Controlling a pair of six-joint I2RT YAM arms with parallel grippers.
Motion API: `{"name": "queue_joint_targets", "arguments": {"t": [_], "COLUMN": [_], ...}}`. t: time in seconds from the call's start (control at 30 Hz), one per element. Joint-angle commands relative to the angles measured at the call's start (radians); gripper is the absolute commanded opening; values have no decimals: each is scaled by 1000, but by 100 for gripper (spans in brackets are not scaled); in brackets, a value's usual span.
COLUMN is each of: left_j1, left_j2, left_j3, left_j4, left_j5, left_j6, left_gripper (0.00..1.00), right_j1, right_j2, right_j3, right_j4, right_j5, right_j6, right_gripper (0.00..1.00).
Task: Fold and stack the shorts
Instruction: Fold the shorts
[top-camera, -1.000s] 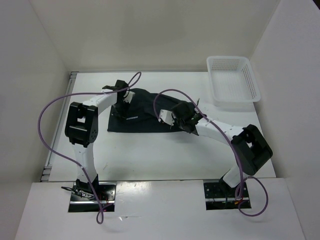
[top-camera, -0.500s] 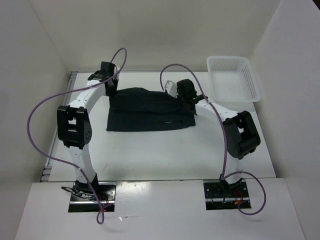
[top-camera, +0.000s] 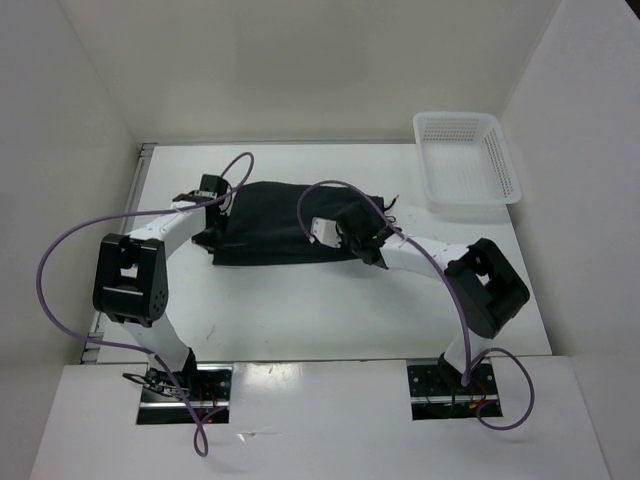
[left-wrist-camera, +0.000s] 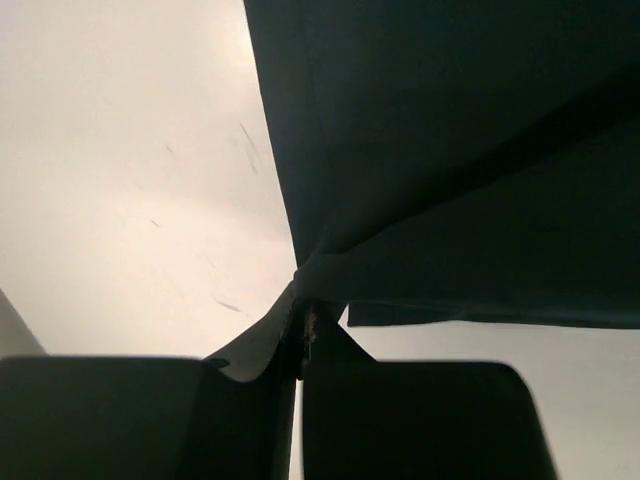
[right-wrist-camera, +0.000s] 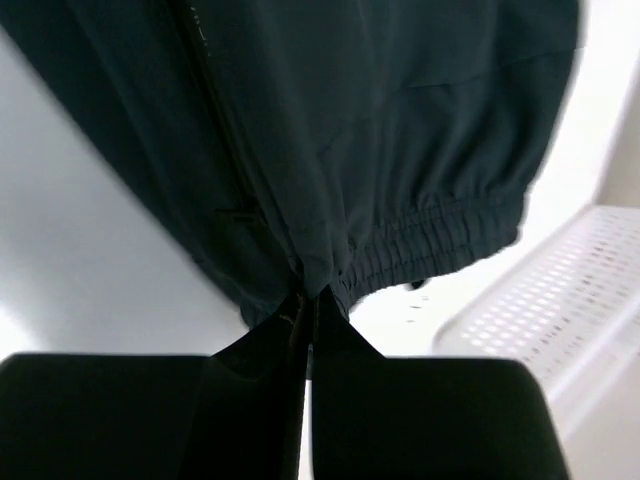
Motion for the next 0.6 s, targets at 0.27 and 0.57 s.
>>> {"name": "queue_joint_targets", "arguments": {"t": [0.27,0.57], "left_j1": [-47,-65], "left_j2": [-28,-88], "left_j3": [-54,-33], "left_j4": [-118,-382], "left_j5": [37,270], "left_j6": [4,4], "left_gripper": [0,38], "right_j1": [18,18], "right_j2": [-118,-224], "right_j3": [-54,-65], "right_j4": [-153,-351], "right_j5": [-127,-370], "right_j6": [92,82], "right_gripper": [1,44]}}
